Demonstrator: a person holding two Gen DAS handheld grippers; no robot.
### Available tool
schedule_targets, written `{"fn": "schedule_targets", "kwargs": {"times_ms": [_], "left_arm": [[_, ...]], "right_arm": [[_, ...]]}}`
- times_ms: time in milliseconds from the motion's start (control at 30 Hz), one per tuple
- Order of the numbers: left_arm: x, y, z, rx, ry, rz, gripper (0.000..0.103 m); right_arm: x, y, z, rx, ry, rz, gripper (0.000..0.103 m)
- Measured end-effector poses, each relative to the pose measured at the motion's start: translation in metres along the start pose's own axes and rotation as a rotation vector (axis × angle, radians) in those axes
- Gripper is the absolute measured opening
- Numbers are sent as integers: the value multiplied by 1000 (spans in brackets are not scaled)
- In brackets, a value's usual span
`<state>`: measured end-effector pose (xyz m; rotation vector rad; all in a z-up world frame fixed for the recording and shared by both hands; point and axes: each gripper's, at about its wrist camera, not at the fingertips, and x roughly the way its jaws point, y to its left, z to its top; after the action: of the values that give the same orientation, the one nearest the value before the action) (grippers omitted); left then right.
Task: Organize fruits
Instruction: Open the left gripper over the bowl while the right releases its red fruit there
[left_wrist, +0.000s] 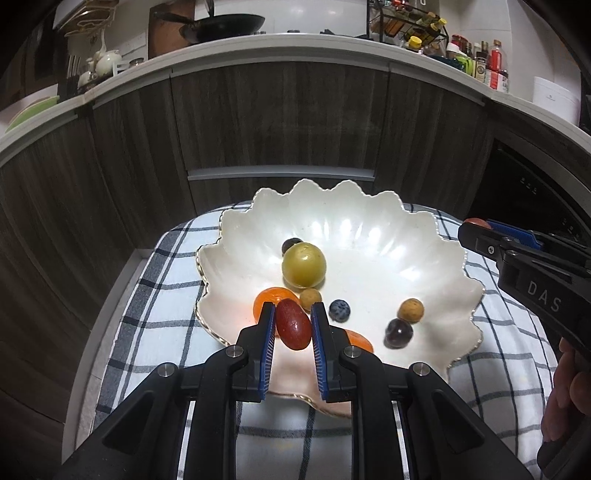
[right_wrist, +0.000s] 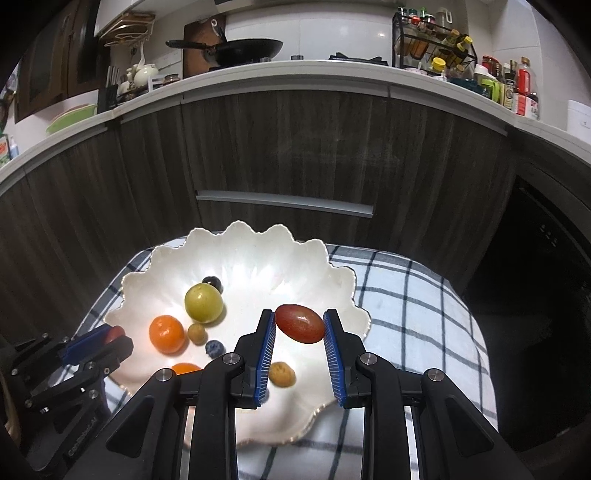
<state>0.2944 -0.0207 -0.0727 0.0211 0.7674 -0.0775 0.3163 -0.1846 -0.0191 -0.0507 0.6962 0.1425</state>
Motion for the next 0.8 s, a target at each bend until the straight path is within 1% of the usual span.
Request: {"fn": "schedule_targets", "kwargs": {"times_ms": [467,667,733,800], "left_arm": [[35,6,-1,-24,72,-16,20],[38,5,-3,-24,72,-12,21],[40,6,-3,-32,80,-13,24],[38,7,-4,-44,75,-10,37]], "right_arm": [[54,0,0,15,84,-1,28],[65,0,-1,8,98,-8,28],[67,-1,0,10,103,-10,28],[70,-1,1,18,114,-6,28]]}}
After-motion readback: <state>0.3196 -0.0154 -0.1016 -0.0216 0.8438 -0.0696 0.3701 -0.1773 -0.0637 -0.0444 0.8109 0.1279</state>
